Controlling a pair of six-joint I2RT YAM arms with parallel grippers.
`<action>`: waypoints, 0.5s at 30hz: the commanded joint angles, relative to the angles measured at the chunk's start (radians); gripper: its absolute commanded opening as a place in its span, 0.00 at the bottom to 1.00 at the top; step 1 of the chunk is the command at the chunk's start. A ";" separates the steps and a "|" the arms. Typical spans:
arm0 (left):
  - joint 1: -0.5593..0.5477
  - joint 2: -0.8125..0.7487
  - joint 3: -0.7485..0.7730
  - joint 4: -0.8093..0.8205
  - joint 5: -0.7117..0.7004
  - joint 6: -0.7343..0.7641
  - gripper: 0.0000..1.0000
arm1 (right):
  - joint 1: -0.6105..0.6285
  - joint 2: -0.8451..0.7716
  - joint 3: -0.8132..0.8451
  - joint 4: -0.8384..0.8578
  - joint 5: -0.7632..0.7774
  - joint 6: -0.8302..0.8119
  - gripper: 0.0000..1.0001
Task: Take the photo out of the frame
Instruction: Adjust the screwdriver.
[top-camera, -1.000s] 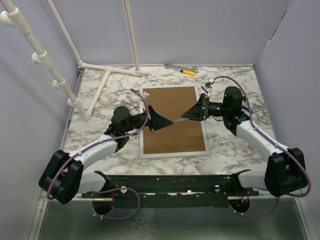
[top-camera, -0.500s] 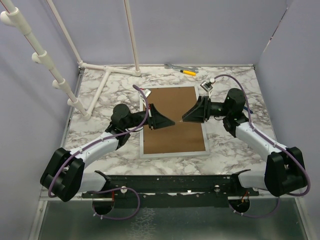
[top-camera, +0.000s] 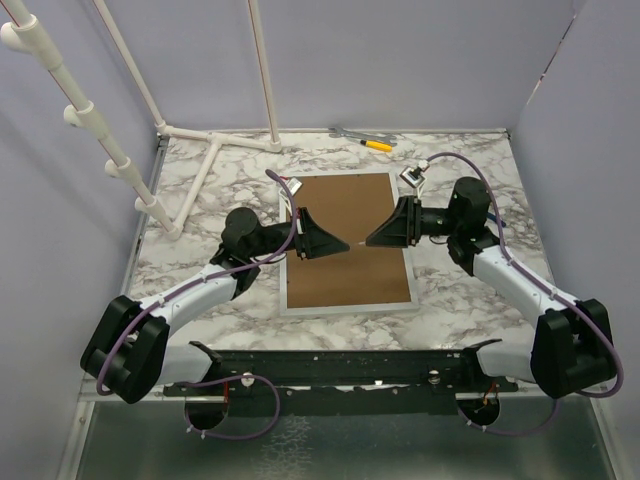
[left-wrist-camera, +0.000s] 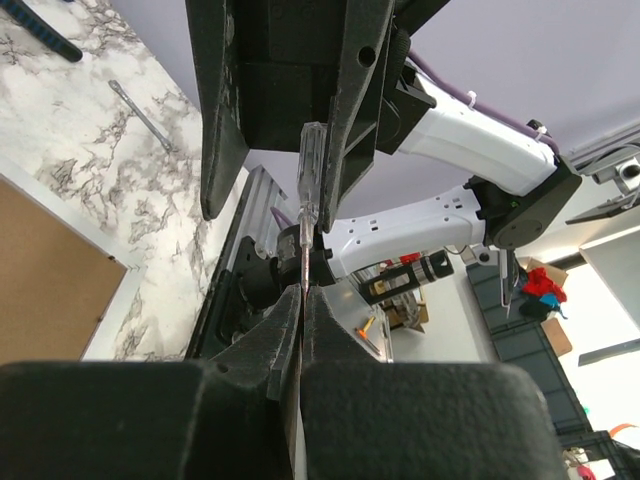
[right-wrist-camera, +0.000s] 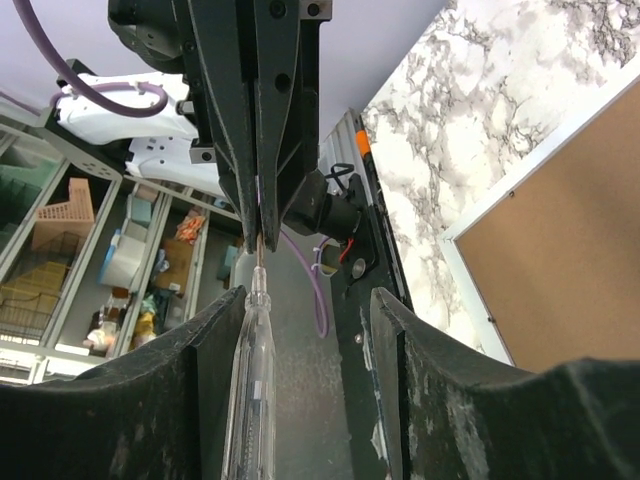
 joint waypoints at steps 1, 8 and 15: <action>0.014 0.001 0.018 0.028 0.037 0.010 0.00 | -0.008 -0.031 0.004 -0.034 -0.023 -0.010 0.53; 0.022 0.004 0.018 0.027 0.047 0.010 0.00 | -0.009 -0.028 0.001 -0.032 -0.031 0.004 0.35; 0.029 0.012 0.019 0.023 0.051 0.011 0.00 | -0.009 -0.033 -0.012 0.010 -0.040 0.046 0.09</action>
